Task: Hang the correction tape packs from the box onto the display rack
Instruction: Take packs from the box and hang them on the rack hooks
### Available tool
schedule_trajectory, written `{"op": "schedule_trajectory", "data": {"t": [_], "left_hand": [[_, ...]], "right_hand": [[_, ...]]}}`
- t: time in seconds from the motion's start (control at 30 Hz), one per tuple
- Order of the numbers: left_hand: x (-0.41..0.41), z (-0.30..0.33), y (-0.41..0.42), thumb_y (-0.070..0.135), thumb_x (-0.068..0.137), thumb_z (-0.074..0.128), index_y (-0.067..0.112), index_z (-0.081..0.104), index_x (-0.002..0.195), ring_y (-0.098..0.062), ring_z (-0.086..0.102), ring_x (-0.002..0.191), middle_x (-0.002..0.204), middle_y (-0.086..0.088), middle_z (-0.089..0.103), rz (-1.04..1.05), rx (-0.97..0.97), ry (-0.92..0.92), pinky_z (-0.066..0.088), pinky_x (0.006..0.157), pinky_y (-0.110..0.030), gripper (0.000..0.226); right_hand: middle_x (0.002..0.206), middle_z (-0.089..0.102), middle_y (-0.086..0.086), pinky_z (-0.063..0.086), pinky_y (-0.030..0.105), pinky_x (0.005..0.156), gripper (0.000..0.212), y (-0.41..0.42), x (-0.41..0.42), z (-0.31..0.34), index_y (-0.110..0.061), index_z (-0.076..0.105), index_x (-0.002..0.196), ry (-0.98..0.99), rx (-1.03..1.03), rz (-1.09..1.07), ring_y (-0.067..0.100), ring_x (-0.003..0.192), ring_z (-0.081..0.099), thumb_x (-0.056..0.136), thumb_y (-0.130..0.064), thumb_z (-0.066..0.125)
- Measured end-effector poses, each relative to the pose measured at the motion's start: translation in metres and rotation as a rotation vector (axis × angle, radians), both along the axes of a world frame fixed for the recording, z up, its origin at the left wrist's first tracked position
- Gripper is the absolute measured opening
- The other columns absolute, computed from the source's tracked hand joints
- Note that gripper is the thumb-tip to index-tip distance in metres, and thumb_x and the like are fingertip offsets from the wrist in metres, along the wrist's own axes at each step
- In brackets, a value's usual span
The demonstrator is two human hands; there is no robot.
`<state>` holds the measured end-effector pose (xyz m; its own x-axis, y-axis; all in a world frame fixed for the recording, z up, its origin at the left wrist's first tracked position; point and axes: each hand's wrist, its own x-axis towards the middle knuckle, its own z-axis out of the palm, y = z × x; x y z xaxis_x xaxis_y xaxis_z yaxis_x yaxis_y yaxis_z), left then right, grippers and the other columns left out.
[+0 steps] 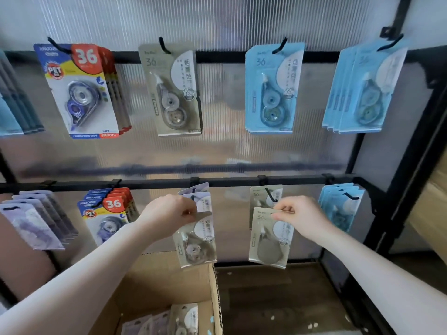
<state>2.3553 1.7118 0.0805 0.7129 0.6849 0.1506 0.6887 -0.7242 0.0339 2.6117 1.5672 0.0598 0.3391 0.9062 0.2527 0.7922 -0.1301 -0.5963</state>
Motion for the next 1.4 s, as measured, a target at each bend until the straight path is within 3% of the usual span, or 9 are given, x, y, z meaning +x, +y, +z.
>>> {"op": "schedule_trajectory", "data": {"t": [0.03, 0.13, 0.27, 0.43, 0.6, 0.77, 1.0, 1.4], "left_hand": [[0.002, 0.001, -0.001, 0.044, 0.090, 0.053, 0.026, 0.063, 0.084, -0.017, 0.058, 0.074, 0.079, 0.006, 0.064, -0.004, 0.002, -0.002, 0.047, 0.064, -0.030, 0.022], [0.013, 0.003, -0.005, 0.040, 0.091, 0.053, 0.028, 0.063, 0.084, -0.017, 0.057, 0.073, 0.078, 0.008, 0.063, -0.016, 0.012, -0.012, 0.047, 0.063, -0.029, 0.017], [0.022, 0.002, -0.010, 0.043, 0.092, 0.051, 0.033, 0.059, 0.083, -0.012, 0.051, 0.068, 0.073, 0.013, 0.054, -0.033, 0.049, 0.007, 0.036, 0.052, -0.023, 0.015], [0.025, 0.001, -0.008, 0.041, 0.092, 0.052, 0.033, 0.063, 0.090, -0.011, 0.049, 0.068, 0.073, 0.013, 0.052, -0.026, 0.050, 0.017, 0.033, 0.052, -0.021, 0.014], [0.023, -0.003, -0.005, 0.041, 0.091, 0.051, 0.035, 0.063, 0.090, -0.012, 0.053, 0.074, 0.081, 0.013, 0.057, -0.038, 0.055, 0.029, 0.042, 0.060, -0.024, 0.014], [0.023, -0.009, -0.001, 0.042, 0.091, 0.051, 0.034, 0.064, 0.091, -0.012, 0.057, 0.078, 0.086, 0.013, 0.063, -0.058, 0.052, 0.008, 0.049, 0.066, -0.028, 0.015], [0.026, -0.012, 0.002, 0.039, 0.093, 0.049, 0.034, 0.064, 0.093, -0.010, 0.056, 0.080, 0.088, 0.014, 0.064, -0.084, 0.052, -0.004, 0.047, 0.065, -0.025, 0.017], [0.023, -0.010, 0.005, 0.036, 0.094, 0.049, 0.032, 0.064, 0.094, -0.007, 0.057, 0.081, 0.092, 0.014, 0.064, -0.148, 0.034, -0.013, 0.050, 0.070, -0.029, 0.016]], "right_hand": [[0.075, 0.065, -0.011, 0.040, 0.008, 0.062, 0.007, 0.000, 0.001, 0.003, -0.018, 0.070, 0.076, -0.008, 0.018, -0.004, 0.000, 0.072, 0.056, 0.082, -0.019, 0.070], [0.075, 0.064, -0.015, 0.037, 0.006, 0.063, 0.005, 0.000, 0.009, 0.009, -0.018, 0.071, 0.076, -0.018, 0.061, -0.022, -0.001, 0.074, 0.056, 0.081, -0.019, 0.070], [0.088, 0.068, -0.012, 0.046, 0.023, 0.084, 0.012, 0.005, 0.015, 0.009, -0.015, 0.075, 0.093, 0.010, 0.096, -0.010, 0.005, 0.089, 0.061, 0.084, -0.018, 0.068], [0.096, 0.072, -0.005, 0.048, 0.029, 0.088, 0.012, 0.011, 0.020, 0.004, -0.014, 0.075, 0.093, -0.019, 0.112, -0.015, 0.011, 0.094, 0.062, 0.087, -0.018, 0.065], [0.102, 0.071, -0.003, 0.047, 0.033, 0.092, 0.016, 0.018, 0.025, 0.001, -0.013, 0.074, 0.099, -0.040, 0.111, -0.011, 0.014, 0.100, 0.061, 0.090, -0.016, 0.061], [0.107, 0.070, -0.003, 0.043, 0.025, 0.092, 0.019, 0.020, 0.031, -0.001, -0.013, 0.072, 0.104, -0.049, 0.093, -0.011, 0.013, 0.104, 0.060, 0.091, -0.015, 0.059], [0.104, 0.070, -0.002, 0.046, 0.039, 0.091, 0.019, 0.036, 0.036, -0.007, -0.020, 0.073, 0.102, -0.090, 0.061, -0.064, 0.018, 0.102, 0.060, 0.092, -0.017, 0.057], [0.102, 0.064, -0.001, 0.048, 0.040, 0.083, 0.025, 0.061, 0.041, -0.014, -0.023, 0.070, 0.110, -0.165, 0.047, -0.089, 0.021, 0.099, 0.057, 0.095, -0.017, 0.051]]}}
